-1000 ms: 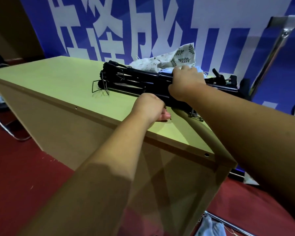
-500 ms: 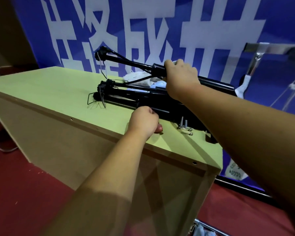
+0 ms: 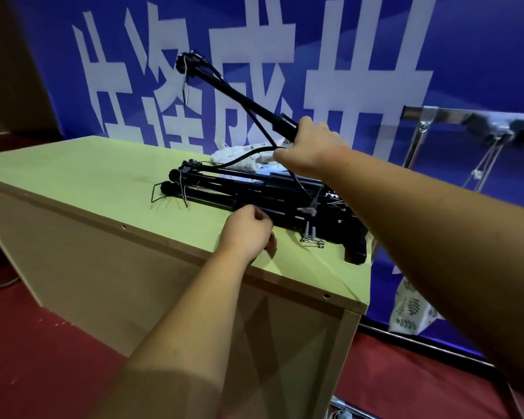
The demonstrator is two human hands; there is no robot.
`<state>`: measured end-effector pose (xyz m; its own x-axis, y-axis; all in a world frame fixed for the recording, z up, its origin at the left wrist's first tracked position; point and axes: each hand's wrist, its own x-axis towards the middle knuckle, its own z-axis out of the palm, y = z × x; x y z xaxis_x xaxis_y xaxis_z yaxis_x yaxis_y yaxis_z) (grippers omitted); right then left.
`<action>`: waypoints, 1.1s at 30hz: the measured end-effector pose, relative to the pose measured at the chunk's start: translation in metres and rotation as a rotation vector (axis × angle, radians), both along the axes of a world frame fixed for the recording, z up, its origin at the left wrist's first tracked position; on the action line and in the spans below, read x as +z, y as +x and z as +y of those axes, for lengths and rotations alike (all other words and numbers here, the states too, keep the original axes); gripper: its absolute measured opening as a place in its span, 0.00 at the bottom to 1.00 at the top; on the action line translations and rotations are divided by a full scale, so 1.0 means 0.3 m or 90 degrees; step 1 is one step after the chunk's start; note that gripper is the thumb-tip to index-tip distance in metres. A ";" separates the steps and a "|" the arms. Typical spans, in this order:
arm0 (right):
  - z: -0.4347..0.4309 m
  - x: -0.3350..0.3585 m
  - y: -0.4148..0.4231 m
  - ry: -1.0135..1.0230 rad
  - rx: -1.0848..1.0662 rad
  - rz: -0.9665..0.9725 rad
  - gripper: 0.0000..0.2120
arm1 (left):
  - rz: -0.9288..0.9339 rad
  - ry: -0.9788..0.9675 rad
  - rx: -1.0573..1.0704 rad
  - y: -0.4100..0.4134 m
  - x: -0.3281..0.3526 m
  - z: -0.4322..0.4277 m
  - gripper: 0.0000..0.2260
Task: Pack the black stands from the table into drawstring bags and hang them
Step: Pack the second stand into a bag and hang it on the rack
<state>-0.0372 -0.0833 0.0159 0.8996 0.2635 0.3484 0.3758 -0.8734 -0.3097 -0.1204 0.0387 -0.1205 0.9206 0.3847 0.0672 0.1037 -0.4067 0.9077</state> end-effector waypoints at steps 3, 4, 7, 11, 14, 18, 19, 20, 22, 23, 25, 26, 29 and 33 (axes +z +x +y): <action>0.004 0.005 -0.017 0.043 0.001 0.048 0.37 | -0.006 0.007 0.008 -0.002 0.009 -0.002 0.06; 0.005 0.005 -0.013 0.047 -0.002 0.060 0.36 | -0.017 0.013 0.013 0.002 0.005 -0.001 0.05; 0.005 0.003 -0.002 0.060 -0.024 0.064 0.23 | -0.050 0.002 -0.008 0.017 -0.005 0.006 0.07; -0.004 0.003 0.021 0.117 -0.037 0.018 0.14 | -0.079 -0.063 -0.048 0.023 -0.006 0.016 0.10; -0.015 0.016 0.034 0.156 -0.026 -0.016 0.13 | -0.069 -0.114 -0.068 0.035 -0.008 0.021 0.08; -0.039 0.045 0.026 0.198 -0.008 -0.031 0.10 | -0.050 -0.087 -0.052 0.055 -0.031 0.025 0.04; -0.046 0.055 0.018 0.209 -0.001 -0.030 0.10 | -0.045 -0.062 -0.038 0.057 -0.034 0.023 0.05; -0.052 0.063 0.014 0.220 0.005 -0.029 0.10 | -0.036 -0.029 -0.022 0.056 -0.038 0.021 0.07; -0.065 0.081 -0.002 0.242 0.011 -0.038 0.10 | -0.020 0.027 0.004 0.040 -0.025 0.009 0.10; -0.072 0.091 -0.012 0.255 0.011 -0.044 0.10 | -0.015 0.043 0.011 0.033 -0.019 0.002 0.12; -0.087 0.113 -0.029 0.276 0.008 -0.052 0.10 | -0.004 0.072 0.021 0.018 -0.007 -0.010 0.17; -0.095 0.121 -0.036 0.283 0.007 -0.055 0.10 | 0.009 0.094 0.026 0.018 -0.008 -0.014 0.19; -0.127 0.141 -0.081 0.304 0.002 -0.051 0.10 | 0.046 0.130 -0.007 0.001 0.006 -0.025 0.25; -0.168 0.146 -0.144 0.320 -0.008 -0.036 0.09 | 0.108 0.133 -0.047 -0.041 0.048 -0.038 0.22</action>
